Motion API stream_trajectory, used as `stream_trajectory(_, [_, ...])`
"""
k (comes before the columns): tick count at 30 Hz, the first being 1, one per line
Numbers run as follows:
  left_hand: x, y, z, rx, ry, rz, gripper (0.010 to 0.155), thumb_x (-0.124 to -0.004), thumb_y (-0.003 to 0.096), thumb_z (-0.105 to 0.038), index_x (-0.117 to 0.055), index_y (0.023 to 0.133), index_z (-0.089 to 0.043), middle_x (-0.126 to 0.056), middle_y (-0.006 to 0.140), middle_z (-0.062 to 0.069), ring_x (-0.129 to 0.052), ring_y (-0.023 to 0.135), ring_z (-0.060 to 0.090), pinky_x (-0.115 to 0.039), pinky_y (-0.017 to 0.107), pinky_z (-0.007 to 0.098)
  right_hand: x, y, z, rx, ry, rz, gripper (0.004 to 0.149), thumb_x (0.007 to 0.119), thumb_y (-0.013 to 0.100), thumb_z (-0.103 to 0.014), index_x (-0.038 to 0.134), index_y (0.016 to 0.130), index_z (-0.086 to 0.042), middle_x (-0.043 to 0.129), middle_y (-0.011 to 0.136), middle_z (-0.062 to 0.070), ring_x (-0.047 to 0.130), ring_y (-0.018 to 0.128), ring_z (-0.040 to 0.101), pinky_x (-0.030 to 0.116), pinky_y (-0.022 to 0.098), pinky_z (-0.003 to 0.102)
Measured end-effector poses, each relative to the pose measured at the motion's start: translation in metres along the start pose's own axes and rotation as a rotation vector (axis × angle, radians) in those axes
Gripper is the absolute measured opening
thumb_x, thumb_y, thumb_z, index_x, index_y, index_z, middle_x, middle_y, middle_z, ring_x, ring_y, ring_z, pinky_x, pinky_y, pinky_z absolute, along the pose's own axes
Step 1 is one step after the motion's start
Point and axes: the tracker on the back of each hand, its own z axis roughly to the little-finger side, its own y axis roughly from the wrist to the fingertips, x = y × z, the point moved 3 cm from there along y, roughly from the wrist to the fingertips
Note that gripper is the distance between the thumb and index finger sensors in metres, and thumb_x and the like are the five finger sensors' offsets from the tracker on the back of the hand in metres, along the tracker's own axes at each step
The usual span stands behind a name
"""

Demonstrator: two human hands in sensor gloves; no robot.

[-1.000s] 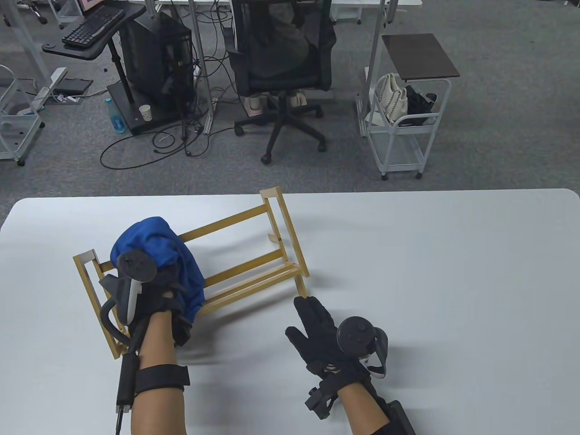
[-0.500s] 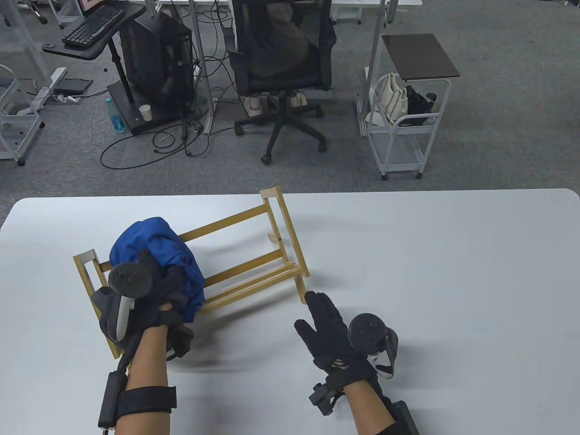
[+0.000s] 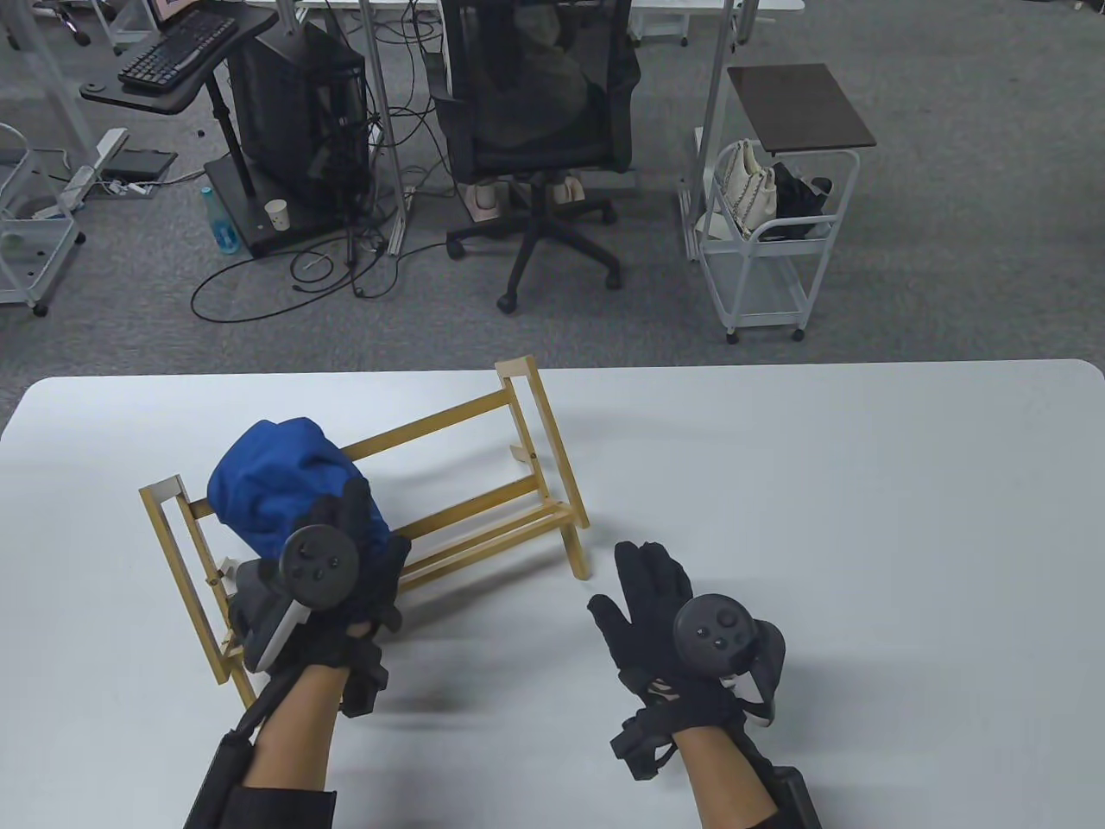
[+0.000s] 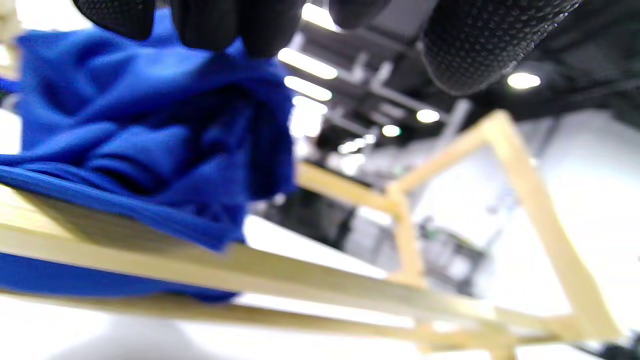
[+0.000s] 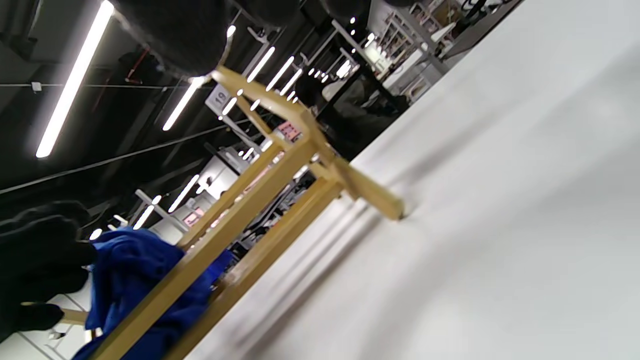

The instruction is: Hang t-shirt on book rack

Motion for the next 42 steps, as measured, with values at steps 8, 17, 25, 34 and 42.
stream_trajectory(8, [-0.027, -0.020, -0.049, -0.244, 0.069, 0.027, 0.073, -0.069, 0.0584, -0.063, -0.035, 0.117, -0.036, -0.048, 0.121, 0.015, -0.046, 0.113, 0.046, -0.046, 0.074, 0.069, -0.016, 0.000, 0.010, 0.025, -0.112, 0.040, 0.065, 0.073, 0.061, -0.045, 0.044, 0.115, -0.022, 0.034, 0.115, 0.024, 0.030, 0.106, 0.052, 0.035, 0.070, 0.074])
stream_trajectory(17, [-0.065, -0.026, -0.064, -0.360, 0.161, 0.102, 0.078, -0.067, 0.0570, -0.069, -0.029, 0.118, -0.037, -0.041, 0.125, 0.014, -0.033, 0.116, 0.045, -0.034, 0.074, 0.070, -0.003, -0.003, 0.011, -0.010, -0.285, 0.014, 0.067, 0.074, 0.060, -0.047, 0.043, 0.116, -0.025, 0.031, 0.117, 0.020, 0.022, 0.108, 0.047, 0.024, 0.072, 0.070])
stream_trajectory(25, [-0.092, -0.034, -0.060, -0.401, 0.172, 0.175, 0.082, -0.065, 0.0560, -0.072, -0.024, 0.118, -0.038, -0.033, 0.127, 0.014, -0.023, 0.116, 0.044, -0.025, 0.074, 0.069, 0.030, -0.009, 0.011, -0.067, -0.435, -0.086, 0.069, 0.073, 0.060, -0.050, 0.041, 0.116, -0.027, 0.026, 0.118, 0.019, 0.014, 0.108, 0.044, 0.019, 0.070, 0.070])
stream_trajectory(34, [-0.104, -0.040, -0.048, -0.372, 0.240, 0.263, 0.085, -0.059, 0.0553, -0.076, -0.009, 0.116, -0.041, -0.008, 0.125, 0.012, -0.004, 0.112, 0.044, -0.009, 0.068, 0.069, 0.042, -0.016, 0.011, -0.108, -0.503, -0.121, 0.073, 0.071, 0.059, -0.055, 0.031, 0.116, -0.034, 0.012, 0.118, 0.013, 0.003, 0.106, 0.038, 0.008, 0.069, 0.065])
stream_trajectory(42, [-0.107, -0.043, -0.048, -0.374, 0.269, 0.278, 0.086, -0.056, 0.0541, -0.078, -0.006, 0.114, -0.042, -0.001, 0.124, 0.011, 0.000, 0.111, 0.043, -0.006, 0.067, 0.068, 0.047, -0.021, 0.013, -0.126, -0.538, -0.142, 0.076, 0.070, 0.058, -0.058, 0.027, 0.116, -0.035, 0.007, 0.117, 0.012, -0.001, 0.105, 0.038, 0.005, 0.068, 0.065])
